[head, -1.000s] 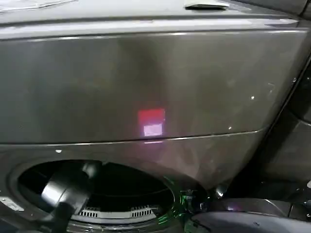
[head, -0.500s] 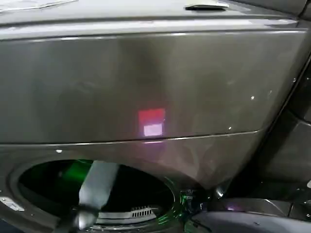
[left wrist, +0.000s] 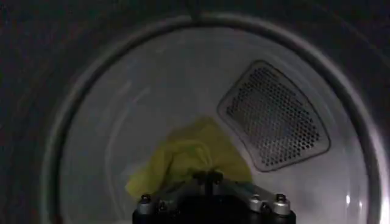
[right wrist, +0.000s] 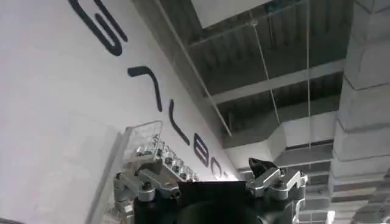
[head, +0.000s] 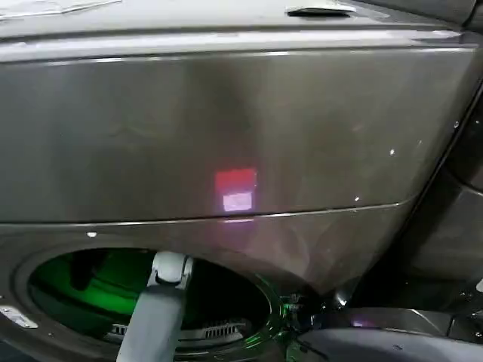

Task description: Grasp the clothes from the dryer.

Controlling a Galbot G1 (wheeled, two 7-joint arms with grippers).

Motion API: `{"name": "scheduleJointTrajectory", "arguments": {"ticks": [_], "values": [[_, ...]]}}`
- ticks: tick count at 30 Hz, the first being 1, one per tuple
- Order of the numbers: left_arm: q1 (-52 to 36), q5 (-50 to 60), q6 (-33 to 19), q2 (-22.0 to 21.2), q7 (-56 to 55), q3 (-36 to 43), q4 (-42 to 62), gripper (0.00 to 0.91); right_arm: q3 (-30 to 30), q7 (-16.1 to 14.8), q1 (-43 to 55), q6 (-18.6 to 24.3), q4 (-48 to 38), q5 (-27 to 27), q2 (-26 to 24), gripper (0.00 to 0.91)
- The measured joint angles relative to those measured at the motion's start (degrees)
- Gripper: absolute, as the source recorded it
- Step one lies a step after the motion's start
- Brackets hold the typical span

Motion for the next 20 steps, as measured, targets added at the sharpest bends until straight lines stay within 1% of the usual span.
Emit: {"name": "scheduleJointTrajectory", "arguments": {"ticks": [8,20], "values": [[3.2,-1.2,1.8,0.8,-0.4,-0.2,-3.0,0.000,0.5,0.0,-0.1,-0.2,0.3,0.1,0.1,0.907],[3.9,-0.8,3.5,0.5,1.1,0.4,-4.4,0.000,1.5,-0.1,-0.7,-0.6,0.1,0.0,-0.3,0.907]]}}
